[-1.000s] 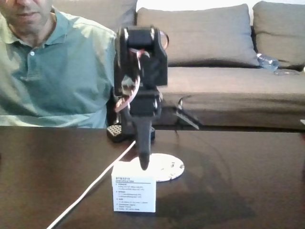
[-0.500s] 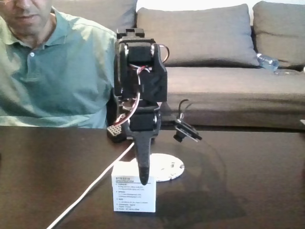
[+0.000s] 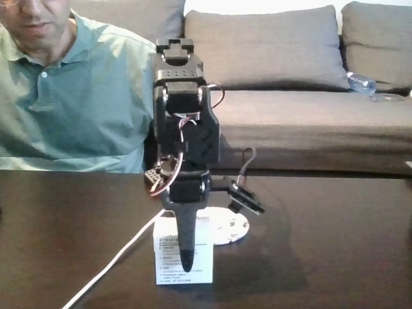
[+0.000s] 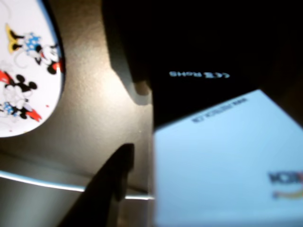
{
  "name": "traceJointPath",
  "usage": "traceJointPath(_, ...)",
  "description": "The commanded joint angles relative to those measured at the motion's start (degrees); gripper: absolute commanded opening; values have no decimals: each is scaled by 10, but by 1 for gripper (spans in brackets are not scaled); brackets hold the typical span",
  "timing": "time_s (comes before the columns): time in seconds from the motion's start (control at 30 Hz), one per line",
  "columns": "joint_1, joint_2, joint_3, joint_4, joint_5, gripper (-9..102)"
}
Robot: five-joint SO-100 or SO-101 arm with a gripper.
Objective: Grasp a servo box and put it on the zirlivani.
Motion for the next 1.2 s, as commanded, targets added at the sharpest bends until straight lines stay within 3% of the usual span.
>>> traceJointPath(0.0, 4, 13, -4, -4, 6, 24)
traceJointPath(0.1, 3, 13, -9, -4, 6, 16)
traceJointPath(0.37, 0, 25, -25, 8, 7, 15)
traceJointPath(0.77, -100, 248, -166, 239, 56, 15)
traceJointPath(0.97, -120, 363, -48, 256, 60, 15)
traceJointPath(1.17, -112, 510, 141, 189, 39, 15)
